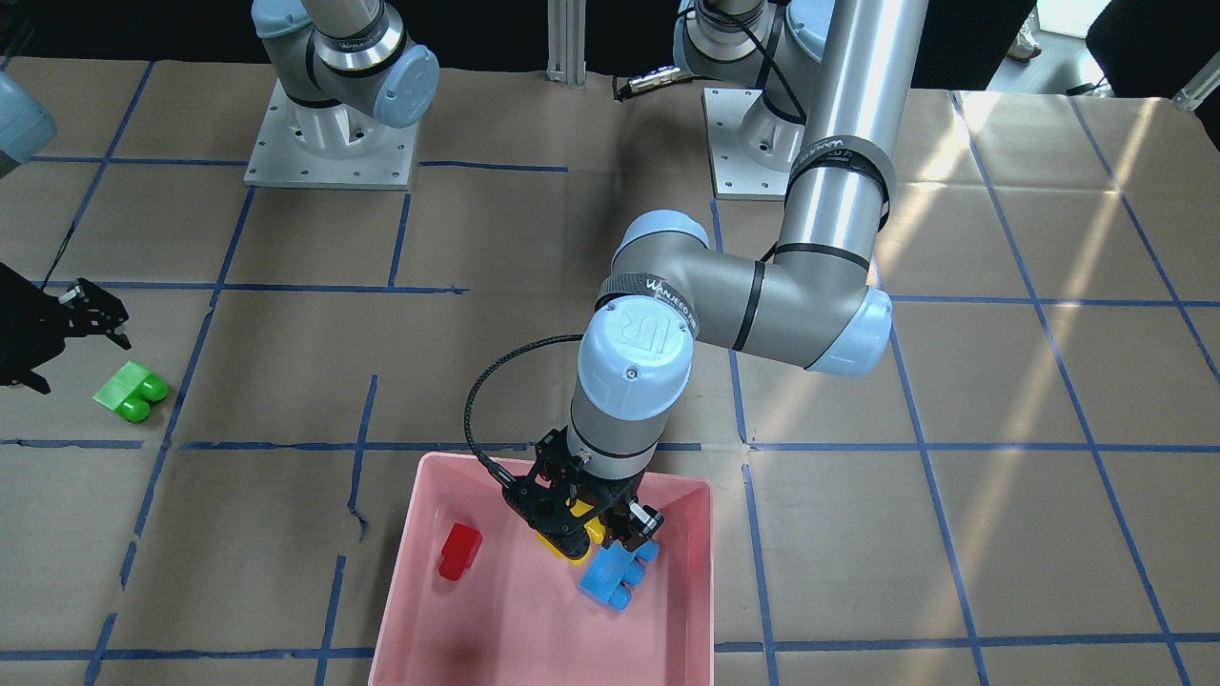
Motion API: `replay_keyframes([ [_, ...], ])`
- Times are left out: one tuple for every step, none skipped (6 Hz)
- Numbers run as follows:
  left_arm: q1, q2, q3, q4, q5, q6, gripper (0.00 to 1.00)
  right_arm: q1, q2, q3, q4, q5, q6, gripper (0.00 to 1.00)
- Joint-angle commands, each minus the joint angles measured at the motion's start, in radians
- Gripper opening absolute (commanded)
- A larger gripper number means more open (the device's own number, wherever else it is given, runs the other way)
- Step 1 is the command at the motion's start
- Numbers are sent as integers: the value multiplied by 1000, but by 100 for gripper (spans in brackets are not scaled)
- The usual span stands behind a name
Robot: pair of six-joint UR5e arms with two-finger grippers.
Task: Put all blocks into box
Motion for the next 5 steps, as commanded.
replay_keyframes([
  [-2, 1, 5, 8, 3, 3, 99, -6, 11, 41, -18, 10, -333, 100],
  [16, 18, 5, 8, 5, 3, 99, -6, 21, 93, -119, 11, -366, 100],
  [74, 63, -1, -8, 6, -3, 99, -6, 56, 124, -234, 10, -382, 100],
  [106, 132, -15, -99, 8, -14, 99, -6, 89, 123, -276, 10, -384, 100],
  [140, 213, -23, -232, 9, -35, 99, -7, 114, 124, -303, 5, -384, 100],
])
